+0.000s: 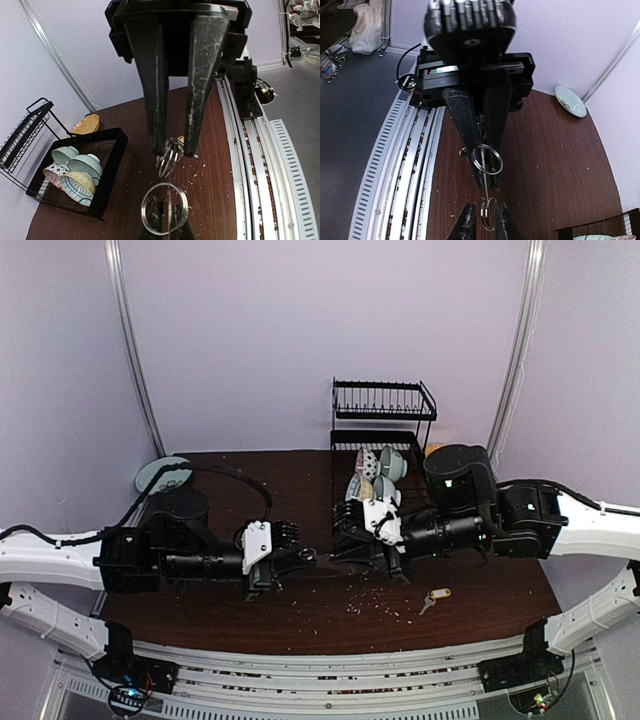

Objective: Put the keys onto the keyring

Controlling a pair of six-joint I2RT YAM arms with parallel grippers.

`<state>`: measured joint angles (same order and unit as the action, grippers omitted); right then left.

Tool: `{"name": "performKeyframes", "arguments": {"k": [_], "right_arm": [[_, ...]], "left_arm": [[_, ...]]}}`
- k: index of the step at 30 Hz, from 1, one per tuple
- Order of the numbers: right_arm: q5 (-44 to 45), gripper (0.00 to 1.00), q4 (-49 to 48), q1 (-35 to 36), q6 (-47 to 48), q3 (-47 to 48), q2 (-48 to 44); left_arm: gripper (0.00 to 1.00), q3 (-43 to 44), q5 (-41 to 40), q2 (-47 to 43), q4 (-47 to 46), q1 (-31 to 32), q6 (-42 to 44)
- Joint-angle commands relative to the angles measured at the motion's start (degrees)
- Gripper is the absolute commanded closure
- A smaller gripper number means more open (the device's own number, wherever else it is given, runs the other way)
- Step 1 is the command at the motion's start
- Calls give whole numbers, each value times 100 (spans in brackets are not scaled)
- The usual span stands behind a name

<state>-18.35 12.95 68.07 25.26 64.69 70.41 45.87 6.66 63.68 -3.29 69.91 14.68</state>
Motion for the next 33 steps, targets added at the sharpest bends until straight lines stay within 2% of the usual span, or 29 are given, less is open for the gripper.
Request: {"name": "performKeyframes", "arguments": {"k": [1, 3, 6, 7, 13, 18, 23, 30, 33], "right_arm": [[282, 83, 45, 28, -50, 80, -101], [373, 85, 41, 30, -55, 71, -131], [376, 99, -1, 30, -90, 75, -170], [346, 100, -37, 25, -106, 67, -188], [-300, 100, -227, 15, -83, -59, -462], [-1442, 100, -1135, -248, -319, -538, -1098], [-1989, 100, -1419, -286, -570, -548, -1196], [-2213, 100, -1701, -348, -788, -658, -1307], [-1943, 100, -1526, -359, -761, -606, -1332]], "left_arm": [[100, 61, 81, -191, -453, -12, 17], [100, 54, 88, -220, -465, -12, 17], [100, 51, 103, -232, -462, -12, 22], [100, 52, 107, -233, -463, -12, 21], [100, -111, 101, -205, -545, -21, 26], [100, -359, 185, -266, -723, -39, -27], [100, -283, 374, -60, -796, -39, -147], [100, -321, 518, 88, -1058, -39, -238], [100, -345, 549, 7, -1236, -39, -284]]}}
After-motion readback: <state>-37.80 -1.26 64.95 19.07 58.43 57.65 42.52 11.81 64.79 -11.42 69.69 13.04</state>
